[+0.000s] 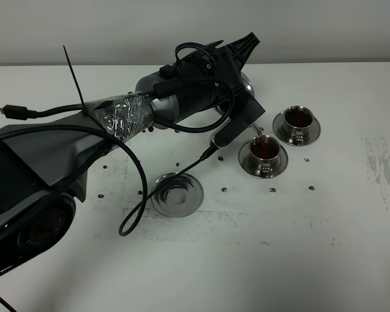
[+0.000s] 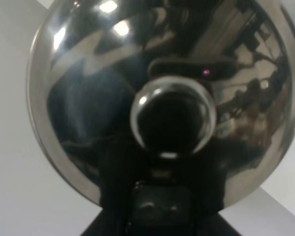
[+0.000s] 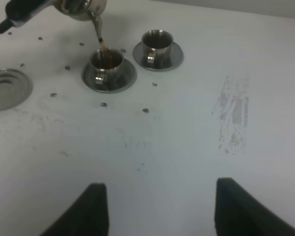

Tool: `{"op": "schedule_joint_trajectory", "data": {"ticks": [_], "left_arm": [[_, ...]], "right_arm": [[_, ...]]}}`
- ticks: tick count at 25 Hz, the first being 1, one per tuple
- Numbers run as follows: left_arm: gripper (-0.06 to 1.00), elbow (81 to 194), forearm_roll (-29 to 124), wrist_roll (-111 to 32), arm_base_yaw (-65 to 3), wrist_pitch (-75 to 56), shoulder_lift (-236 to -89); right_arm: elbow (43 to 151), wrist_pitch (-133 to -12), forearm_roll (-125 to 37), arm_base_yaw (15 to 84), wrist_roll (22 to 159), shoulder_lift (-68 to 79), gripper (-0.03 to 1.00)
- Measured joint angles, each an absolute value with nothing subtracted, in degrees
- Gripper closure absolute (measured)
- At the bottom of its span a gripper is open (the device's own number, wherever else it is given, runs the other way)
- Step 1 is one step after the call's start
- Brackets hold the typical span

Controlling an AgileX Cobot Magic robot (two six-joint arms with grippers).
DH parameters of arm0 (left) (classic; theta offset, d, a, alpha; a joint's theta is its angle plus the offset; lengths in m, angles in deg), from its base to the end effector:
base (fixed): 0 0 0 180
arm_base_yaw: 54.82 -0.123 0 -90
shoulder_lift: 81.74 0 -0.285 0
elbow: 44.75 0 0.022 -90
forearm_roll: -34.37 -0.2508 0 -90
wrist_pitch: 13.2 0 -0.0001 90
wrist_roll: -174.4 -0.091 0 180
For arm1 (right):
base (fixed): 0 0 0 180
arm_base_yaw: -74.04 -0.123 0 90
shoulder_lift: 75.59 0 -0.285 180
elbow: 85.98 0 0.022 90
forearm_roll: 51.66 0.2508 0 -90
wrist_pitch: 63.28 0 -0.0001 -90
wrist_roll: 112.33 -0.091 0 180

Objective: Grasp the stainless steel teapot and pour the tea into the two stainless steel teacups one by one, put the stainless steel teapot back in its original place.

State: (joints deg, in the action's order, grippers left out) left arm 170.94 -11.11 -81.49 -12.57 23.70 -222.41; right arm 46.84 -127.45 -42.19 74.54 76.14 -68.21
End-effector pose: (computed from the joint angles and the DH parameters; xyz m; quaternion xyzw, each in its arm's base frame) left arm 0.4176 -0.3266 0.2042 0.8590 0.2624 0.3938 0.1956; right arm -0.0118 0.0136 0.2800 -0.0665 0.8549 0.0423 0.5127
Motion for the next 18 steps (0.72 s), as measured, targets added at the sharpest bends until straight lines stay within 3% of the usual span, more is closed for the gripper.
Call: {"op": "schedule_joint_trajectory", "data": {"ticks": [18], "left_arm": [[0.77, 170.9, -11.2, -81.4, -12.6, 23.3, -222.4]], "right_arm": [[46.8, -127.4, -42.2, 74.5, 76.1, -68.2, 0.50]]}}
